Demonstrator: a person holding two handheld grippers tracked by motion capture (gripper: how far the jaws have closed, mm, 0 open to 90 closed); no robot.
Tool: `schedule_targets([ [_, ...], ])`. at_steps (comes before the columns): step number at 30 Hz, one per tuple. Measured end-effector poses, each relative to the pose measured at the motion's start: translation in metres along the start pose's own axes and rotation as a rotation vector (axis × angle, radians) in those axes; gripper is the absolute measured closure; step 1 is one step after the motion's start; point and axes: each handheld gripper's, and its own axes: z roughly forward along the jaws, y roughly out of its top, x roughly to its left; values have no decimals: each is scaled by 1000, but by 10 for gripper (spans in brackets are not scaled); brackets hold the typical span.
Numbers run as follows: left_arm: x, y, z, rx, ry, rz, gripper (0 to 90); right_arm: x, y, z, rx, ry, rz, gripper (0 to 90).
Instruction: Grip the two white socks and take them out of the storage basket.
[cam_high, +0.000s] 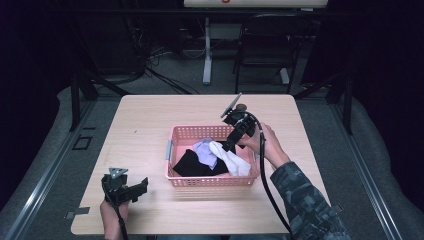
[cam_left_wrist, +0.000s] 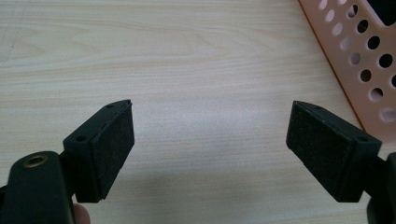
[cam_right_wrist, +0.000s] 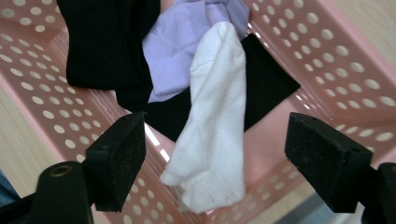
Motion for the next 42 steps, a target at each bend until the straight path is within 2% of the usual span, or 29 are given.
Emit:
schedule_targets([
  [1, 0, 0, 0, 0, 0, -1, 152, 1, 0, 4, -7, 7, 15, 264],
  [5, -1, 0, 0, -4, 3, -1, 152, 2, 0, 22, 28, 2, 32, 375],
  [7, -1, 0, -1, -5, 2, 0, 153, 2, 0, 24, 31, 0, 31, 388],
  [8, -1, 0, -1, -1, 2, -1, 152, 1, 0, 30, 50, -6, 28, 422],
  [9, -1, 0, -1, -1, 2, -1, 152, 1, 0, 30, 50, -6, 28, 422],
  [10, -1, 0, 0, -1, 2, -1, 152, 3, -1, 37, 48, -4, 42, 437],
  [12, -1, 0, 0, 0, 1, 0, 152, 3, 0, 40, 69, -2, 41, 448],
  [13, -1, 0, 0, -2, -1, -1, 152, 4, 1, 46, 88, -7, 25, 460],
  [21, -1, 0, 0, 0, 0, -1, 152, 5, 3, 64, 130, -21, 37, 500],
  [25, -1, 0, -1, 3, -2, 2, 152, 6, 3, 69, 158, -34, 31, 509],
  [31, -1, 0, -1, 3, -1, 3, 153, 7, 3, 80, 160, -48, 40, 550],
  [32, -1, 0, 0, 0, -1, -2, 153, 7, 4, 80, 179, -56, 25, 581],
  [35, -1, 0, 0, 0, -1, -1, 152, 7, 3, 83, 188, -59, 28, 654],
  [37, -1, 0, 0, 0, -1, -1, 153, 8, 3, 83, 191, -61, 29, 672],
  [38, -1, 0, -1, 4, -1, 4, 153, 8, 4, 83, 203, -64, 23, 729],
  [40, -1, 0, 0, 0, 0, -1, 153, 8, 3, 83, 201, -66, 26, 755],
  [41, -1, 0, -1, 0, 0, -1, 153, 9, 3, 82, 193, -67, 34, 816],
  [42, -1, 0, -1, 0, 0, -1, 153, 9, 3, 82, 193, -67, 34, 816],
])
